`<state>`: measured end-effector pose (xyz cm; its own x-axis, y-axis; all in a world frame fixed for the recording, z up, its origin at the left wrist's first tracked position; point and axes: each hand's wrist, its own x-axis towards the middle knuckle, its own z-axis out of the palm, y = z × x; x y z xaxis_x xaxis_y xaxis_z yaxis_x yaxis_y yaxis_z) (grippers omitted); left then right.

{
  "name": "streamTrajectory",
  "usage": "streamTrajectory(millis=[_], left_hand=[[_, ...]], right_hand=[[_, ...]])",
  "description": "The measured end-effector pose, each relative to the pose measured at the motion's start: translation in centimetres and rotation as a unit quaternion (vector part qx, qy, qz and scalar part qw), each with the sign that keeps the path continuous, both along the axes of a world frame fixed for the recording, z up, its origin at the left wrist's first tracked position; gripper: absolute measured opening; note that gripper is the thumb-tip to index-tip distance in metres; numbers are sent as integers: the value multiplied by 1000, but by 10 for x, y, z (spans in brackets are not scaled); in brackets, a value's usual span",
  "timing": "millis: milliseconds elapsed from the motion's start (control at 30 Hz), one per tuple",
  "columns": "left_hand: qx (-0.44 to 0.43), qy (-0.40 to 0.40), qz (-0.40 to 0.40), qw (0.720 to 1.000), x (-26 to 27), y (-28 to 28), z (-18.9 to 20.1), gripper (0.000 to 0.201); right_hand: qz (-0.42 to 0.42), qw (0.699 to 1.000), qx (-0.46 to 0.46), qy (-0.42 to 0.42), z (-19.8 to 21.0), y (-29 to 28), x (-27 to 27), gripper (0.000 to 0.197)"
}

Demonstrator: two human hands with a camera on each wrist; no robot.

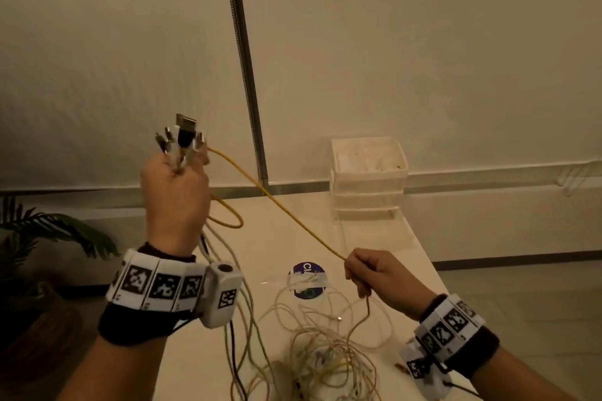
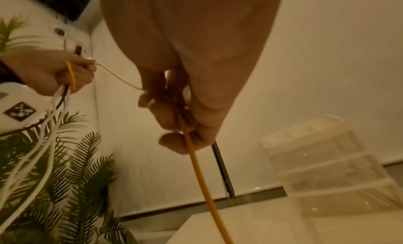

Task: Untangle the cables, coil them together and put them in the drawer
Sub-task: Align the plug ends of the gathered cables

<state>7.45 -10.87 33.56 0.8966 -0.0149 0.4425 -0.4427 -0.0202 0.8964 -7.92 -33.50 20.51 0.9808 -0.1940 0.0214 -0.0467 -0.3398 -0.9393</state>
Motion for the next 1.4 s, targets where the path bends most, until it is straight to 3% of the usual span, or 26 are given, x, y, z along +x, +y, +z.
streamTrajectory(millis=[100, 167, 233, 300, 400, 467, 633, 733, 800, 867, 1000, 1067, 1167, 1233, 1333, 1400], left_hand=[[217, -102, 18, 971, -3, 5, -6, 8], [311, -131, 56, 940, -9, 5, -19, 29], [360, -152, 69, 918, -14, 6, -27, 33], [419, -151, -4, 895, -19, 3, -35, 28], [470, -132, -144, 861, -35, -12, -47, 36], [464, -145, -201, 851, -43, -24, -56, 44], [333, -82, -260, 903, -55, -49, -65, 28], [260, -73, -215, 939, -52, -49, -61, 31], [206, -34, -180, 961, -40, -42, -54, 41], [146, 7, -135, 980, -24, -32, -48, 37], [0, 83, -37, 996, 7, -4, -34, 31], [28, 67, -11, 997, 9, 5, -32, 31], [193, -30, 10, 981, -9, 2, -32, 22], [249, -83, 30, 964, -29, -7, -31, 45], [321, -189, -51, 927, -44, -20, -37, 69], [361, -193, -166, 897, -51, -33, -45, 72]], right_hand=[[-41, 999, 31, -1, -4, 3, 2, 31], [-64, 998, 11, -5, 5, 5, 5, 33], [-68, 997, -25, -17, 17, 5, 5, 34], [-61, 997, -43, -33, 31, 4, 5, 34], [-28, 997, -57, -40, 50, 6, 5, 34], [-7, 997, -56, -46, 62, 10, 7, 35], [-14, 993, -92, -77, 80, 14, 13, 37], [-2, 998, -21, -51, 79, 10, 13, 36], [2, 999, 15, -35, 74, 8, 12, 35], [-4, 999, 26, -22, 66, 3, 8, 35], [-29, 997, 66, 11, 44, -12, -8, 33], [-37, 995, 92, 23, 35, -17, -15, 32], [-44, 991, 126, 31, 29, -14, -17, 31], [-48, 991, 122, 25, 32, -8, -15, 32], [-35, 994, 106, 12, 45, 2, -11, 32], [-18, 995, 102, 4, 55, 8, -10, 33]])
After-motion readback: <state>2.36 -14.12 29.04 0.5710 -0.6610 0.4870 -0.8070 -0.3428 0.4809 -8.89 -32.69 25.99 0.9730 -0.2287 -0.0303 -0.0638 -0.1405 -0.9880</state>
